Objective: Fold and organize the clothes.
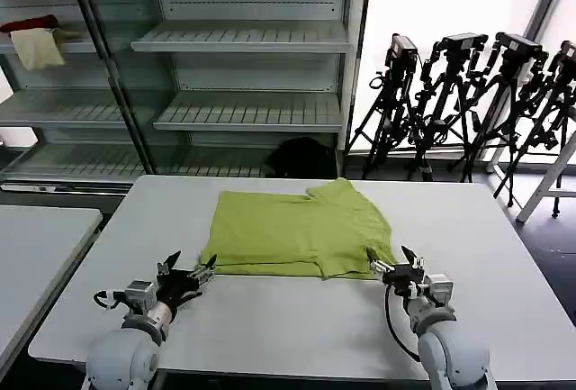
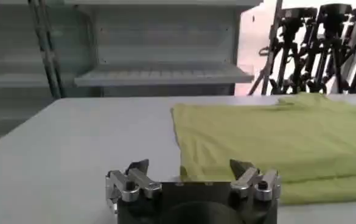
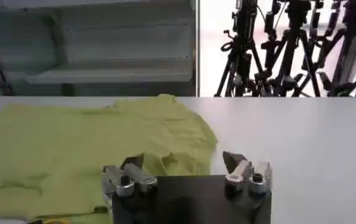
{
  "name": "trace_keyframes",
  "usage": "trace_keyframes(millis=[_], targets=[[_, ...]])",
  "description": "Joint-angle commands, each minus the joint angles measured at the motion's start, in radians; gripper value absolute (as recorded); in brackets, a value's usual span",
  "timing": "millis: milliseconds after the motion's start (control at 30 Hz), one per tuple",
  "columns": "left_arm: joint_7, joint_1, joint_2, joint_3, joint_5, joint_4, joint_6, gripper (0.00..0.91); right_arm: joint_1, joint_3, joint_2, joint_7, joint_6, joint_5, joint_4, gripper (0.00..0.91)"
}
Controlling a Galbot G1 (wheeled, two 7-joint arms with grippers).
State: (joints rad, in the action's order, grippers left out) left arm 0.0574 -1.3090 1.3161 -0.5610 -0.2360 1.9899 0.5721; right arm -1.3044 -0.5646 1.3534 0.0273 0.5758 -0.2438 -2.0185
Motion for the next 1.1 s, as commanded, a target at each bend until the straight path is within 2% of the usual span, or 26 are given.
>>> trace_keyframes(millis=[33, 100, 400, 433, 467, 600, 667, 733, 767, 800, 833, 867, 967, 1000, 1100], targets=[[-0.001, -0.040, 0.002, -0.001, 0.017, 0.008, 0.003, 0.907, -0.052, -0.007, -0.016, 0.010, 0.002, -0.010, -0.035, 0.756], [-0.003, -0.038, 0.003, 0.000, 0.017, 0.001, 0.004, 0.907, -0.051, -0.010, -0.016, 0.007, 0.002, -0.009, -0.031, 0.715], [-0.003, -0.033, 0.008, 0.005, 0.014, -0.001, 0.004, 0.907, -0.071, -0.038, -0.038, 0.009, 0.002, -0.030, -0.032, 0.695], [-0.003, -0.033, 0.009, 0.005, 0.014, -0.001, 0.004, 0.907, -0.074, -0.039, -0.041, 0.009, 0.002, -0.031, -0.035, 0.655], [-0.003, -0.032, 0.010, 0.006, 0.014, -0.003, 0.004, 0.907, -0.080, -0.042, -0.045, 0.012, 0.002, -0.034, -0.038, 0.544], [-0.003, -0.026, 0.011, 0.008, 0.014, -0.013, 0.004, 0.907, -0.083, -0.043, -0.047, 0.017, 0.001, -0.035, -0.034, 0.272], [-0.003, -0.019, 0.012, 0.007, 0.012, -0.021, 0.004, 0.907, -0.077, -0.039, -0.043, 0.018, 0.001, -0.030, -0.024, 0.151], [-0.003, -0.015, 0.011, 0.006, 0.011, -0.030, 0.004, 0.907, -0.074, -0.033, -0.037, 0.025, 0.002, -0.024, -0.018, 0.081], [-0.004, -0.014, 0.011, 0.006, 0.011, -0.031, 0.004, 0.887, -0.072, -0.029, -0.036, 0.028, 0.002, -0.017, -0.016, 0.000], [-0.005, -0.014, 0.011, 0.006, 0.012, -0.035, 0.004, 0.836, -0.071, -0.026, -0.033, 0.030, 0.002, -0.009, -0.014, 0.000], [-0.004, -0.015, 0.011, 0.005, 0.011, -0.037, 0.004, 0.635, -0.068, -0.022, -0.031, 0.032, 0.002, -0.007, -0.010, 0.000], [-0.004, -0.015, 0.010, 0.005, 0.012, -0.039, 0.004, 0.474, -0.067, -0.020, -0.030, 0.032, 0.002, -0.004, -0.008, 0.000], [-0.003, -0.013, 0.010, 0.005, 0.012, -0.041, 0.004, 0.060, -0.058, -0.016, -0.027, 0.031, 0.002, -0.002, 0.004, 0.000], [-0.002, -0.012, 0.010, 0.005, 0.011, -0.041, 0.004, 0.010, -0.056, -0.015, -0.026, 0.030, 0.002, -0.002, 0.008, 0.000], [0.002, -0.010, 0.011, 0.006, 0.003, -0.040, 0.004, 0.010, -0.056, -0.015, -0.025, 0.033, 0.001, -0.003, 0.011, 0.000]])
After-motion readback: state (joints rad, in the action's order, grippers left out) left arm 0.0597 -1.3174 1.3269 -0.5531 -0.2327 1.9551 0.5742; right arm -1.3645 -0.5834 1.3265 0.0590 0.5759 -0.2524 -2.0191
